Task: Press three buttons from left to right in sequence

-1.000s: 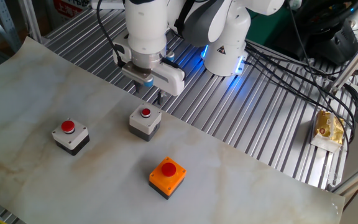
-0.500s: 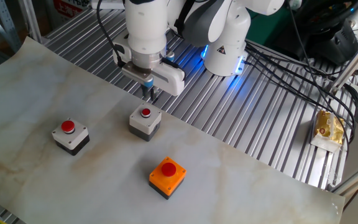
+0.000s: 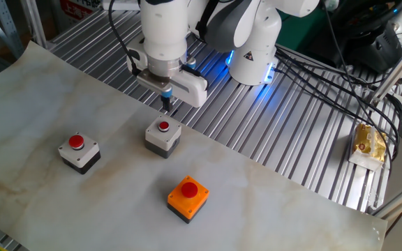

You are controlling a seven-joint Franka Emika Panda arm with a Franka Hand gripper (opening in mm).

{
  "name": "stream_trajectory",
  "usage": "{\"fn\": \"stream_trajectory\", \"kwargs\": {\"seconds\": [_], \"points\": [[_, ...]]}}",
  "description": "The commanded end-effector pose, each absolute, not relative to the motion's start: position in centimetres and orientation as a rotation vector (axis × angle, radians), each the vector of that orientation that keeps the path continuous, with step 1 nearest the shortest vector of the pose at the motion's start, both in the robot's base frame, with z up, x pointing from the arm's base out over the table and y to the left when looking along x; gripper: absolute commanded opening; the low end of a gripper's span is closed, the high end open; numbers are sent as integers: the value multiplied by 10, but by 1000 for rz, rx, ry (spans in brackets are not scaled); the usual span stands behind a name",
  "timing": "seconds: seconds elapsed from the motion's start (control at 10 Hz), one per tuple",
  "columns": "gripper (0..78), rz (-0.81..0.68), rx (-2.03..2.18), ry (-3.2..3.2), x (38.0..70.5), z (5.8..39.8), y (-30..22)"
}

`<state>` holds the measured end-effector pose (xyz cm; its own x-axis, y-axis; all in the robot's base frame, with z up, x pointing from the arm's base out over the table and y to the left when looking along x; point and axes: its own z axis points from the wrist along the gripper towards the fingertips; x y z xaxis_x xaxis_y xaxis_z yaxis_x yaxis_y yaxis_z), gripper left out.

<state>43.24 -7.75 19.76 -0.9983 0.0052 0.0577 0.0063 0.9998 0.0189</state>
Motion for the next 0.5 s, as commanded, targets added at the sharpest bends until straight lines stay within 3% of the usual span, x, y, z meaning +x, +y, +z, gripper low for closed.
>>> {"fn": "stream_trajectory", "kwargs": {"seconds": [0.1,0.5], "points": [[12,-20,-192,-3087,412,202,-15],[12,-23,-197,-3089,411,201,-13]]}}
